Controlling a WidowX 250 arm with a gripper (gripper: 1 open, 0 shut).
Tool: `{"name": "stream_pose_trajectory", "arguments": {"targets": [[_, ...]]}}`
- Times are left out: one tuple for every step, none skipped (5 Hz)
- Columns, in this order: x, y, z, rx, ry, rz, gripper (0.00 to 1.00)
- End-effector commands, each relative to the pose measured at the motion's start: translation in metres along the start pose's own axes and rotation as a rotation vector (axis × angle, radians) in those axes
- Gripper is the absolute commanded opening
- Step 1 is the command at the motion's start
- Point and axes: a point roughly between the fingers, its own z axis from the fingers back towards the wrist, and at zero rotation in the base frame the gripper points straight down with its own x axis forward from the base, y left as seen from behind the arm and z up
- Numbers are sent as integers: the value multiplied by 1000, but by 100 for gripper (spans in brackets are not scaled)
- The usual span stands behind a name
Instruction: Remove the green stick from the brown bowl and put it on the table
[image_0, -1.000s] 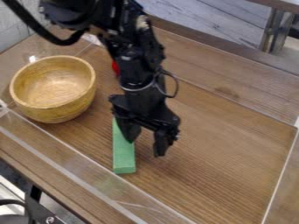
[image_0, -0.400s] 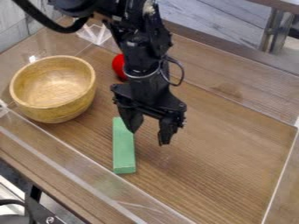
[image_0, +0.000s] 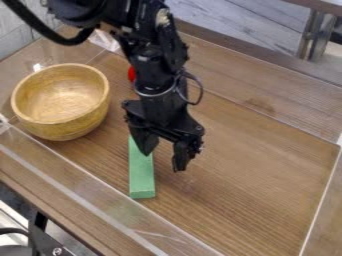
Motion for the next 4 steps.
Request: {"name": "stream_pose_trajectory", "arguments": {"targets": [[3, 3, 9, -6, -30, -45, 100], [2, 2, 16, -13, -47, -75, 0], [-2, 6, 15, 0, -56, -10, 100], [-4, 9, 14, 9, -64, 50, 100]]}}
